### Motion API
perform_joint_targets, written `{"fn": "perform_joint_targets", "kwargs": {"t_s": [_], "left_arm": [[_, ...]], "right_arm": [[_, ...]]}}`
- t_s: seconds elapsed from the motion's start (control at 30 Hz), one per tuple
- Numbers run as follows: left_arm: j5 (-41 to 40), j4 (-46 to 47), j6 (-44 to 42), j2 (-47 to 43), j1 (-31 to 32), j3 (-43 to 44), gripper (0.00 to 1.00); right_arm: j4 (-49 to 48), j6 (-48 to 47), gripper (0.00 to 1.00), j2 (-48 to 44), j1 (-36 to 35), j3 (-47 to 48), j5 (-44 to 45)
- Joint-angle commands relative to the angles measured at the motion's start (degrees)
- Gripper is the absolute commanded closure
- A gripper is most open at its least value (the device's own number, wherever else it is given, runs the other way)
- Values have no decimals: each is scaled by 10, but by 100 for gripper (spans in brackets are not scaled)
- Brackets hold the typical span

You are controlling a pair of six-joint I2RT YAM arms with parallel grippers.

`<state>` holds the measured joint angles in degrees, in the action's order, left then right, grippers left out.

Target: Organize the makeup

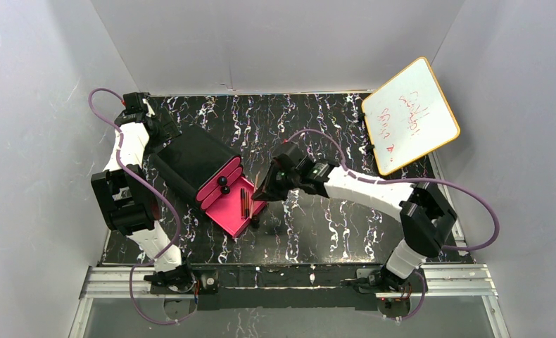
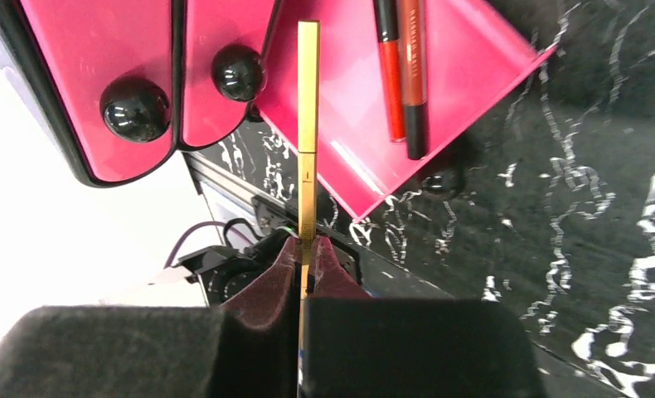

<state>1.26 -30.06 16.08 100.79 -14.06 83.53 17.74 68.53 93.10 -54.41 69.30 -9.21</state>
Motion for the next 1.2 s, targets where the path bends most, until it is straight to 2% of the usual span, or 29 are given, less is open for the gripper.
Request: {"fn": "perform_joint_targets", "kwargs": {"t_s": [0.0, 0.1, 0.3, 0.6, 1.17], "left_arm": [[29, -40, -8, -26, 11, -7, 2], [31, -39, -7, -30, 11, -10, 2], [36, -37, -5, -40, 12, -16, 2], [41, -34, -4, -46, 11, -18, 1], [41, -32, -3, -46, 11, -21, 2]], "right_arm": [[-101, 110, 99, -21, -43, -2, 67], [-75, 137, 99, 1, -68, 23, 135], [-5, 183, 99, 66, -89, 93, 192], [131, 243, 99, 169, -99, 213, 194], [120, 292, 99, 203, -117, 157, 195]]}}
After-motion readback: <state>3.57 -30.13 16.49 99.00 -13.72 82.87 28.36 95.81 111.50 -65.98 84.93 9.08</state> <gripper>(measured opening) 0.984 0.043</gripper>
